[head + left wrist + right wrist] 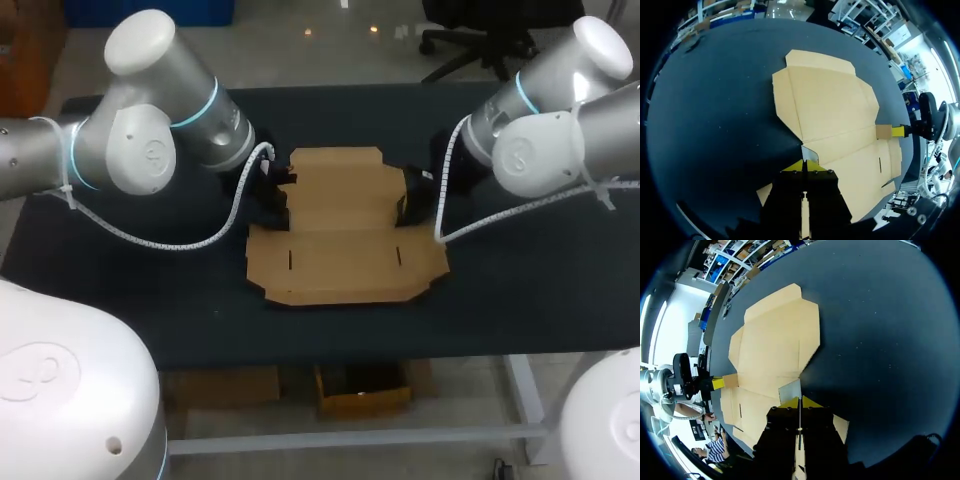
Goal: Assemble the packaging by folding the flat box into shape, placing the metal phone stand inside, and closing the box properly
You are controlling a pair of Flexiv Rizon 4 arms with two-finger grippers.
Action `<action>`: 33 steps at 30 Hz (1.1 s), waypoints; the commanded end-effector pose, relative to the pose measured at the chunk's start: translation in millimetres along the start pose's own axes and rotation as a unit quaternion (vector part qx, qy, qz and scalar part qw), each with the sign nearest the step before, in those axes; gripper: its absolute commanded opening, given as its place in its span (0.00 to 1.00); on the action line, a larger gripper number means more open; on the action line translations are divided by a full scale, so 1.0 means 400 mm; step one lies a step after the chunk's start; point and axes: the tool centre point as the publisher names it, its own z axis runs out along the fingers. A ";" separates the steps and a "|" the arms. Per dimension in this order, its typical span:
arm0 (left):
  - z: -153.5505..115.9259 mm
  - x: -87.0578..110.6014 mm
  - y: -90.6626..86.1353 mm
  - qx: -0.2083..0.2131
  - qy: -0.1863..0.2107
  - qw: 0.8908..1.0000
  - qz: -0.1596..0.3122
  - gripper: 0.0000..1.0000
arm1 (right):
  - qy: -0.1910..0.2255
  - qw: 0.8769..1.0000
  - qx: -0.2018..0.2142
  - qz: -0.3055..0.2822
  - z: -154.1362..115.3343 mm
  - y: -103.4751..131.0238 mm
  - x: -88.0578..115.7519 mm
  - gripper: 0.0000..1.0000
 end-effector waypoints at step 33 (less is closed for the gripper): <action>-0.262 -0.024 0.203 -0.009 -0.023 0.998 -0.051 0.00 | 0.004 1.000 0.003 0.021 -0.250 -0.160 -0.052 0.00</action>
